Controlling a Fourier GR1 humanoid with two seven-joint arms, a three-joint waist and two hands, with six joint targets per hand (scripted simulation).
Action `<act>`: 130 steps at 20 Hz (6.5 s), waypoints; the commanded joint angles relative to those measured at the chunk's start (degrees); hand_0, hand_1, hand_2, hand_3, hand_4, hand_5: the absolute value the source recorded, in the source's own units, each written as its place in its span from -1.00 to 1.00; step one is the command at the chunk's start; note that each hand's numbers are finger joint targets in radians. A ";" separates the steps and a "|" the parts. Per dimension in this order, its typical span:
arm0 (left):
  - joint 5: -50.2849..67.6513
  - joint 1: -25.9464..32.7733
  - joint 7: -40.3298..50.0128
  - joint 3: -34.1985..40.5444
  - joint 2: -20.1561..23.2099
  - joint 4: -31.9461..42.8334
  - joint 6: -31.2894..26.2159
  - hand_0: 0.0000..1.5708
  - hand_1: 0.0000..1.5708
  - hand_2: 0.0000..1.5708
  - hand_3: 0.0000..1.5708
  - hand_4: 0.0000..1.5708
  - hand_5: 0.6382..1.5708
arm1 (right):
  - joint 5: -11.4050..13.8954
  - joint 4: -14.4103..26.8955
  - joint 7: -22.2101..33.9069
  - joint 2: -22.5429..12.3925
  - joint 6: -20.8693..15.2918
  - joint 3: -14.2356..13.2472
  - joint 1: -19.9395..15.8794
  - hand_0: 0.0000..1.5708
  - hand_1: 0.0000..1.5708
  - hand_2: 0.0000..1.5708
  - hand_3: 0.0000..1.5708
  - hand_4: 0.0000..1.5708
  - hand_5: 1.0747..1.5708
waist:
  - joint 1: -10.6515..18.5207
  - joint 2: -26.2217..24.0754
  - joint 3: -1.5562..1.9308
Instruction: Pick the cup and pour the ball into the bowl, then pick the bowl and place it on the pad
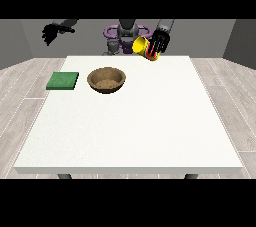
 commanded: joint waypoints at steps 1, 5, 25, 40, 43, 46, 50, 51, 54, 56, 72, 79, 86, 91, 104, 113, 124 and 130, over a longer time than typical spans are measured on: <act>-10.57 -4.19 8.00 -7.63 -1.95 1.12 -2.29 0.98 0.98 1.00 1.00 1.00 0.21 | -0.92 2.37 2.05 -1.29 0.53 -0.92 -1.12 -1.00 -1.00 -1.00 -1.00 -1.00 1.00 | 0.62 -3.61 0.07; -19.84 -6.98 13.57 -14.60 -5.96 1.81 -4.73 0.93 0.93 1.00 1.00 0.80 0.59 | 0.44 5.28 -2.71 -2.20 1.84 -1.43 0.47 -1.00 -1.00 -1.00 -1.00 -1.00 1.00 | 1.02 -2.22 0.08; -47.24 -11.81 16.09 -35.06 -14.94 4.00 -28.66 0.84 0.84 1.00 1.00 0.94 0.06 | 1.08 7.29 -0.36 0.22 -0.56 0.26 -2.44 -1.00 -1.00 -1.00 -1.00 -1.00 1.00 | 1.60 -3.17 -0.09; 8.88 6.59 10.52 5.24 -14.99 -16.89 0.43 -1.00 -1.00 -1.00 -1.00 -0.47 0.98 | -1.01 5.15 1.51 3.29 -6.00 -1.38 -6.48 -1.00 -1.00 -1.00 -1.00 -0.55 0.99 | 8.40 6.97 -1.67; 22.05 10.53 2.28 5.83 -15.03 -22.61 0.96 -1.00 -1.00 -1.00 -1.00 -1.00 0.96 | -0.11 3.73 1.29 5.49 -8.70 -0.20 -9.47 -1.00 -1.00 -1.00 -1.00 -0.64 0.99 | 8.76 10.36 -1.26; 34.06 13.30 -5.85 4.57 -15.04 -28.66 -4.70 -1.00 -1.00 -1.00 -1.00 -1.00 0.98 | 1.96 4.19 0.47 7.94 -13.97 0.17 -10.59 -1.00 -1.00 -1.00 -1.00 -0.68 1.00 | 11.39 12.07 -0.66; 40.36 17.92 -14.94 4.51 -15.05 -30.75 -12.65 -1.00 -1.00 -1.00 -1.00 -1.00 0.99 | 3.00 4.18 0.21 13.38 -21.54 0.52 -12.24 -1.00 -1.00 -1.00 -1.00 -0.62 1.00 | 16.48 12.74 -0.24; 40.92 18.55 -15.54 5.86 -13.82 -31.09 -16.72 -1.00 -1.00 -1.00 -1.00 -1.00 0.99 | 3.30 5.52 -0.13 12.51 -21.15 0.26 -10.78 -1.00 -1.00 -1.00 -1.00 -0.61 1.00 | 17.22 12.11 -0.16; 40.59 20.05 -16.05 4.92 -14.36 -32.97 -17.80 -1.00 -1.00 -1.00 -1.00 -1.00 0.98 | 2.28 10.99 -3.21 12.34 -23.32 -1.98 -14.87 -1.00 -1.00 -1.00 -1.00 -0.59 0.99 | 18.80 13.57 -0.07; 41.84 22.95 -16.89 5.96 -12.61 -32.70 -20.46 -1.00 -1.00 -1.00 -1.00 -1.00 0.98 | 3.19 11.73 -0.62 13.80 -25.62 -0.06 -15.87 -1.00 -1.00 -1.00 -1.00 -0.60 0.99 | 17.60 10.41 -0.09; 44.70 24.93 -17.62 11.98 -6.73 -39.17 -26.93 -1.00 -1.00 -1.00 -1.00 -1.00 0.99 | 2.30 29.95 -11.28 11.60 -25.21 -0.64 -24.08 -1.00 -1.00 -1.00 -1.00 -0.84 0.97 | 17.69 14.07 -0.08; 43.84 21.42 -14.03 9.35 -8.08 -45.99 -26.40 -1.00 -1.00 -1.00 -1.00 -0.57 1.00 | 3.56 37.43 -9.46 8.11 -34.06 -3.83 -19.37 1.00 1.00 1.00 -0.39 0.00 0.68 | 21.85 20.00 -0.07; 44.28 20.05 -13.90 8.71 -8.94 -42.69 -27.74 -1.00 -1.00 -1.00 -1.00 -0.03 0.86 | 15.12 36.02 -1.80 3.86 -48.87 3.62 -20.62 1.00 1.00 1.00 0.78 0.17 0.98 | 24.14 17.60 -0.31; 46.91 22.89 -13.90 13.66 -7.18 -35.64 -28.30 -1.00 -1.00 -1.00 -1.00 0.23 0.68 | 18.70 34.61 12.13 4.31 -49.89 8.58 -22.82 1.00 1.00 1.00 0.21 0.10 0.99 | 18.57 6.88 -0.27; 48.72 30.59 -21.74 20.64 -2.87 -27.87 -29.75 -1.00 -1.00 -1.00 -1.00 0.28 0.67 | 18.08 24.31 28.52 -1.04 -39.28 10.28 -26.58 1.00 1.00 1.00 -0.07 -0.01 1.00 | 8.96 1.33 -0.10; 56.15 29.08 -21.33 28.00 5.62 -28.94 -38.26 -1.00 -1.00 -1.00 -1.00 0.64 0.87 | 16.26 23.82 19.52 -10.26 -32.20 6.16 -19.93 1.00 1.00 1.00 -1.00 0.13 1.00 | 10.10 5.62 -0.08; 66.35 25.93 -28.31 42.05 21.15 -18.89 -50.97 -1.00 -1.00 -1.00 -1.00 0.56 0.99 | 11.43 25.97 11.13 -13.54 -31.18 -0.87 -21.03 1.00 1.00 1.00 -1.00 0.01 0.98 | 11.85 15.88 -0.08; 66.47 25.99 -27.37 42.50 23.36 -18.75 -51.57 -1.00 -1.00 -1.00 -1.00 0.51 0.97 | 11.04 29.58 13.82 -16.61 -35.54 -4.02 -22.27 1.00 1.00 1.00 -0.10 -1.00 0.96 | 12.57 15.88 -0.06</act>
